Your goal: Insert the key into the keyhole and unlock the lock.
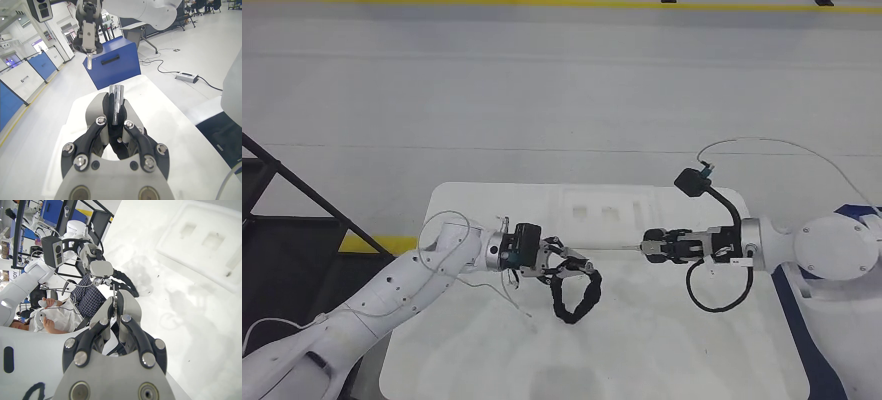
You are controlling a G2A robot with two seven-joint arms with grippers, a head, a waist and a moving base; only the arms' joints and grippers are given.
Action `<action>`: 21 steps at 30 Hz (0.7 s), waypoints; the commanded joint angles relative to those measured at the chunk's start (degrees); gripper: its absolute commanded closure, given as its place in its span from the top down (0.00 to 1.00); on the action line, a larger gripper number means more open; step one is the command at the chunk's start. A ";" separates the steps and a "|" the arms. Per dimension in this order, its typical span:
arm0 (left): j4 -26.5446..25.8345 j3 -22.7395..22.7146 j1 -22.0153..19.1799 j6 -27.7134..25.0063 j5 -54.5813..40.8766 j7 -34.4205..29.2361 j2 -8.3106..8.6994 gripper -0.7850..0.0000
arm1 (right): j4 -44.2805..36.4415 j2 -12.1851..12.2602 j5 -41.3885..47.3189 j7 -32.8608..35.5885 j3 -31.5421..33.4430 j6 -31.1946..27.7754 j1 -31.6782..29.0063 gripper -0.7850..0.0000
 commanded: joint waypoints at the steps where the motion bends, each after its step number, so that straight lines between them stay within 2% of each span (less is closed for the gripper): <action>1: -0.31 -0.21 -0.08 0.94 -0.71 0.15 -0.41 0.00 | -0.53 0.11 0.47 0.31 0.01 0.24 -0.04 0.00; 8: 2.12 0.70 -1.45 2.61 -3.73 -0.87 -3.04 0.00 | -0.06 0.53 -1.11 -1.17 -0.25 0.48 0.13 0.00; 11: 4.19 1.39 -1.88 5.26 -4.86 -1.65 -4.51 0.00 | 0.34 0.71 -1.69 -3.47 0.70 1.38 -0.18 0.00; 13: 5.67 2.00 -1.79 6.72 -5.40 0.13 -5.49 0.00 | 0.34 0.71 -1.69 -3.47 0.70 1.38 -0.18 0.00; 21: 6.03 2.12 -1.78 6.92 -5.32 0.51 -5.64 0.00 | 0.34 0.71 -1.69 -3.47 0.70 1.38 -0.18 0.00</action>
